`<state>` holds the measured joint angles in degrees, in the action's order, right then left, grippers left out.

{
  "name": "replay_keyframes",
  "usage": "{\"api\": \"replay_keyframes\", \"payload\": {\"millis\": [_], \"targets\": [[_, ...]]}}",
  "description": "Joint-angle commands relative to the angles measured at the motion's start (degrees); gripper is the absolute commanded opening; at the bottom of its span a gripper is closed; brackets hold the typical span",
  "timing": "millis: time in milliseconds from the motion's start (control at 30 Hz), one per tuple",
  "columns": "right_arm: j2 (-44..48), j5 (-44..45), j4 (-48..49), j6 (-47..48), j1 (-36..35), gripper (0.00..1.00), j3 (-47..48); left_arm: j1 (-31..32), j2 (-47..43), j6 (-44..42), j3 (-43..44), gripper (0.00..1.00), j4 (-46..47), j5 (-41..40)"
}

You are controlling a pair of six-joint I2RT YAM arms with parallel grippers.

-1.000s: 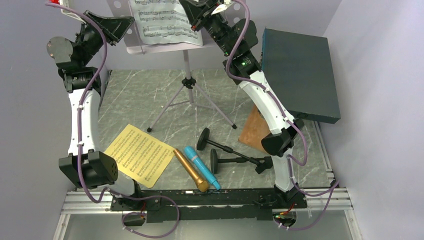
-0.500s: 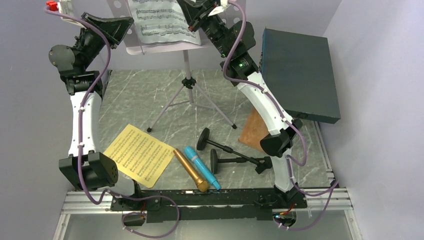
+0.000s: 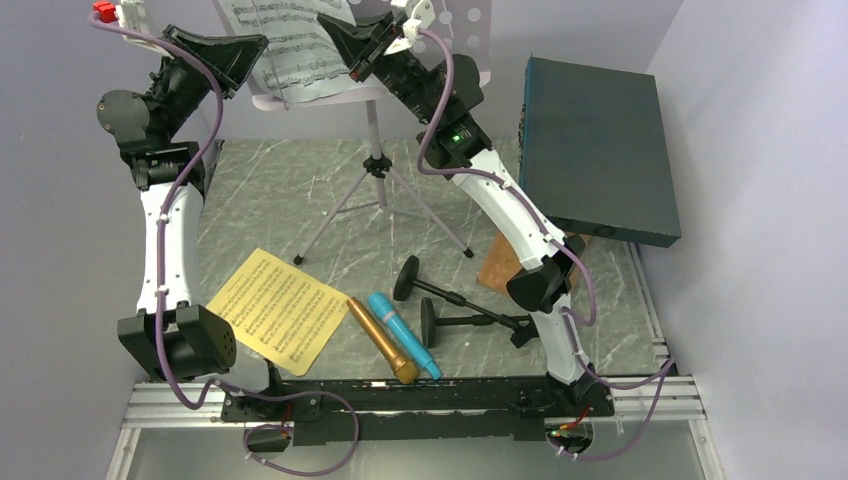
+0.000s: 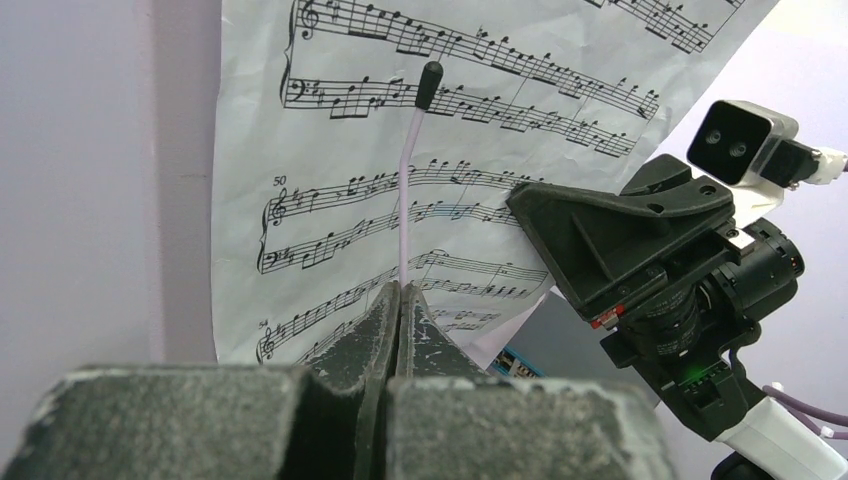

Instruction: Set up the instrument practice props

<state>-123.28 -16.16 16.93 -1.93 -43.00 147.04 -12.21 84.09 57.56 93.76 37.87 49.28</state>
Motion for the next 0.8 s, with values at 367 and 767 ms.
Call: {"api": "replay_keyframes", "payload": {"millis": [367,767], "targets": [[-1.72,-2.28,4.42,3.2,0.11,0.0,4.34,-0.07,-3.41,-1.73,1.29,0.0,-0.69,0.66],[-0.7,-0.77,3.76,3.78,0.12,0.3,3.6,-0.09,-5.8,-5.09,2.92,0.37,-14.14,-0.78]]}}
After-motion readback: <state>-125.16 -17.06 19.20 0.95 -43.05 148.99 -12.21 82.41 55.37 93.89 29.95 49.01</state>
